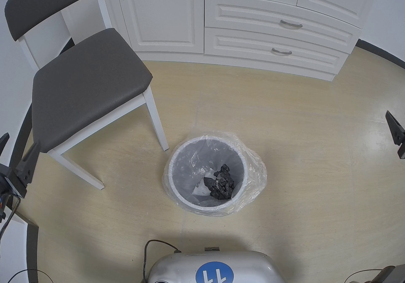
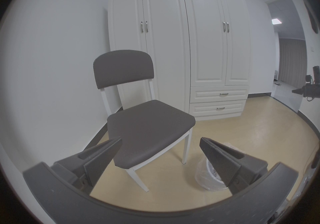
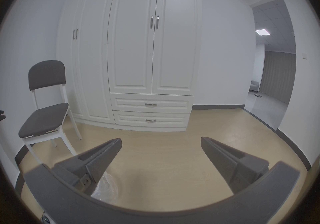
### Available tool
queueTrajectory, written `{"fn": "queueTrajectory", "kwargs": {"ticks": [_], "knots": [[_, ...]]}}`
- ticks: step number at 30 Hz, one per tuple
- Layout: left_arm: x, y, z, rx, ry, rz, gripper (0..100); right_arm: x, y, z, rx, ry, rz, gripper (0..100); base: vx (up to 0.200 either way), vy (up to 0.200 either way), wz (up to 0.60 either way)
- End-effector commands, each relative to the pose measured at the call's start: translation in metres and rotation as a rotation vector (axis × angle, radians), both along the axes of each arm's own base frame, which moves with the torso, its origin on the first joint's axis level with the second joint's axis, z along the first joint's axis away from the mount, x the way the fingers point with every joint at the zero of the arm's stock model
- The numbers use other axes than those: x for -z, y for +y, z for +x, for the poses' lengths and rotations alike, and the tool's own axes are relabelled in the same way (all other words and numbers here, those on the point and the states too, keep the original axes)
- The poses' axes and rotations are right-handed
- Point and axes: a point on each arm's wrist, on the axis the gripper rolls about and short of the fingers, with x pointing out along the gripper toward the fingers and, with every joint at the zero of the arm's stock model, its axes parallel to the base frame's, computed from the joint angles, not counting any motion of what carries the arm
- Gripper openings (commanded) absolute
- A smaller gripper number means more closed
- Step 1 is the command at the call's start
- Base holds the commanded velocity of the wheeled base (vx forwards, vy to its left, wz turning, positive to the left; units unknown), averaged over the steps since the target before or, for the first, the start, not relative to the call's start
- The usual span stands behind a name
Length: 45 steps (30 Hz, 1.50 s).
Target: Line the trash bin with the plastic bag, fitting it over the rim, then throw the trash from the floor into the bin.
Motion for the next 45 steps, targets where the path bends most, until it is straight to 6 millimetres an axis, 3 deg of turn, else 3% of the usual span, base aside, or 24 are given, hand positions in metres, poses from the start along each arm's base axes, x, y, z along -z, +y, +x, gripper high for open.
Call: {"fn": "queueTrajectory", "kwargs": {"ticks": [1, 7, 13, 20, 29, 38, 45], "knots": [[-0.031, 0.007, -0.058, -0.011, -0.173, -0.024, 100, -0.006, -0.014, -0.074, 0.000, -0.088, 0.027, 100, 0.000, 0.000, 0.00], [-0.028, 0.008, -0.071, -0.020, -0.211, -0.029, 100, 0.007, -0.021, -0.108, 0.025, -0.084, 0.081, 100, 0.000, 0.000, 0.00], [-0.016, 0.010, -0.092, -0.030, -0.255, -0.035, 100, 0.035, -0.023, -0.150, 0.105, -0.120, 0.097, 100, 0.000, 0.000, 0.00], [-0.002, 0.012, -0.121, -0.047, -0.266, -0.034, 100, 0.064, -0.020, -0.174, 0.100, -0.147, 0.086, 100, 0.000, 0.000, 0.00], [0.037, 0.011, -0.144, -0.098, -0.242, -0.023, 100, 0.089, -0.019, -0.162, 0.054, -0.070, 0.068, 100, 0.000, 0.000, 0.00], [0.074, 0.010, -0.130, -0.114, -0.143, -0.015, 100, 0.129, -0.017, -0.139, -0.021, -0.017, 0.052, 100, 0.000, 0.000, 0.00], [0.107, 0.010, -0.115, -0.111, -0.031, -0.040, 100, 0.139, -0.016, -0.136, -0.068, 0.041, 0.072, 100, 0.000, 0.000, 0.00]]}}
